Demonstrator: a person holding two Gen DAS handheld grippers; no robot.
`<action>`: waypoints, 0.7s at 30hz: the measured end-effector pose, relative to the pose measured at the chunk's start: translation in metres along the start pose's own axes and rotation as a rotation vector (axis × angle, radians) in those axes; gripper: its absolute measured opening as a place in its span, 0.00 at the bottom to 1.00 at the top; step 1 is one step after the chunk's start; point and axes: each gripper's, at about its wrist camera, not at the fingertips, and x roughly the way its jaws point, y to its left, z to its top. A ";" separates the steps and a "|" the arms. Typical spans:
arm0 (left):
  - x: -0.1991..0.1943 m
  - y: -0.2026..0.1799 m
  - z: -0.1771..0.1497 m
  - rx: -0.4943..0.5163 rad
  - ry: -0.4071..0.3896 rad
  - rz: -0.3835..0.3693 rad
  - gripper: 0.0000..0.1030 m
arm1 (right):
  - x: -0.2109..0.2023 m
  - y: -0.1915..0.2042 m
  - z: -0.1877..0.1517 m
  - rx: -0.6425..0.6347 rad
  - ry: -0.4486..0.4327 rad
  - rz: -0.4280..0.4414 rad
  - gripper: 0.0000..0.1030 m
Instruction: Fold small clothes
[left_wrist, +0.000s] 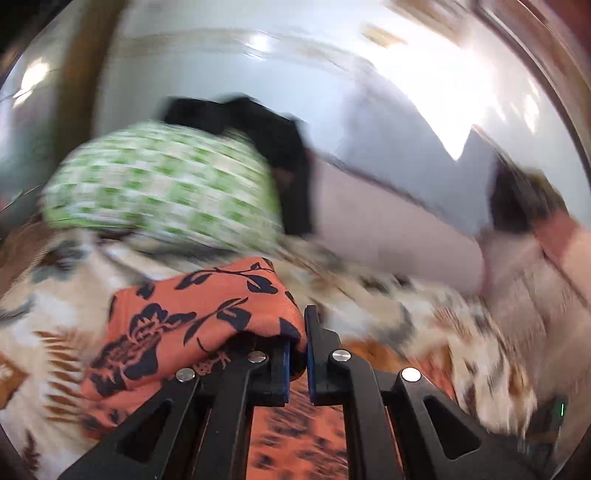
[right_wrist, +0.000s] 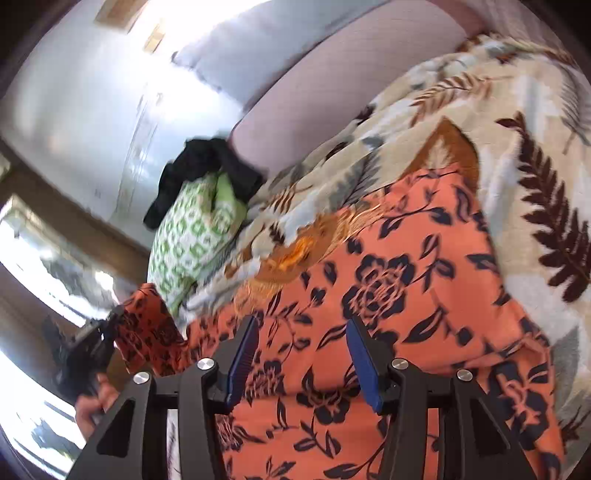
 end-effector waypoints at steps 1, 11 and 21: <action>0.014 -0.024 -0.011 0.058 0.071 -0.031 0.07 | -0.003 -0.005 0.006 0.020 -0.016 -0.007 0.52; 0.018 -0.033 -0.020 0.091 0.259 -0.130 0.66 | -0.012 -0.038 0.035 0.146 -0.040 -0.052 0.75; 0.040 0.128 -0.035 -0.230 0.317 0.263 0.70 | 0.027 0.049 -0.016 -0.269 0.169 -0.001 0.75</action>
